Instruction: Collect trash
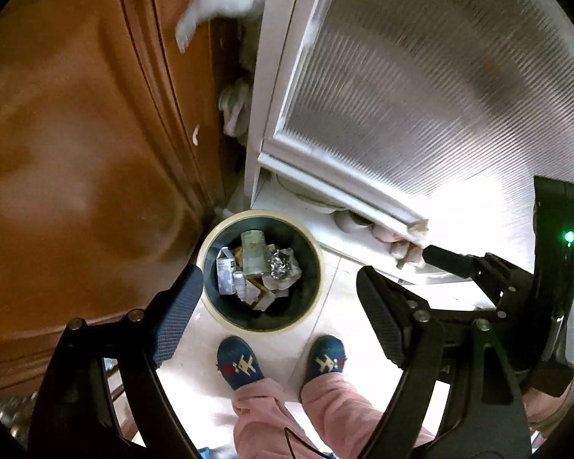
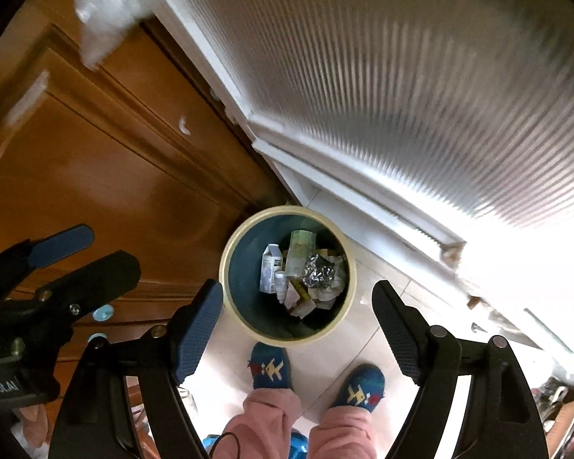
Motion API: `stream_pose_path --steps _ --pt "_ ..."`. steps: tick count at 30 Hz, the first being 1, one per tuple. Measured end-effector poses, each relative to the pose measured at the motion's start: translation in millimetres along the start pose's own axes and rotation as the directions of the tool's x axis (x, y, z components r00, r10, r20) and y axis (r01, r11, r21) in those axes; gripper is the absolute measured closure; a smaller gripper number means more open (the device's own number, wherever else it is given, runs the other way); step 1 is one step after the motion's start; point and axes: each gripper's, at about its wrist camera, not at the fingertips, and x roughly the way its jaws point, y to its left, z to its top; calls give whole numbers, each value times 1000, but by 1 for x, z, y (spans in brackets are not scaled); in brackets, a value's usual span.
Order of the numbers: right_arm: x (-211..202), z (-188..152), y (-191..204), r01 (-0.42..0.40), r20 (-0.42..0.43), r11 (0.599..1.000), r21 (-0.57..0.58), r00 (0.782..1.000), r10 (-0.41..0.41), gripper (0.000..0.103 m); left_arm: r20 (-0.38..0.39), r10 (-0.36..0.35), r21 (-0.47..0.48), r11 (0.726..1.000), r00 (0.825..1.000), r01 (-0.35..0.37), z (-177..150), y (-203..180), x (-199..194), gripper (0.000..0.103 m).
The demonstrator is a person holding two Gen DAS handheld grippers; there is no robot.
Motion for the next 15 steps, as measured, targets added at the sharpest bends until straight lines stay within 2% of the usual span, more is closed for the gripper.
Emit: stream_pose_path --steps 6,15 --pt "-72 5 9 -10 18 1000 -13 1000 10 21 24 -2 -40 999 1000 3 10 -12 -66 23" --pt "-186 13 24 -18 94 997 -76 995 25 19 86 36 -28 999 996 -34 21 -32 -163 23"
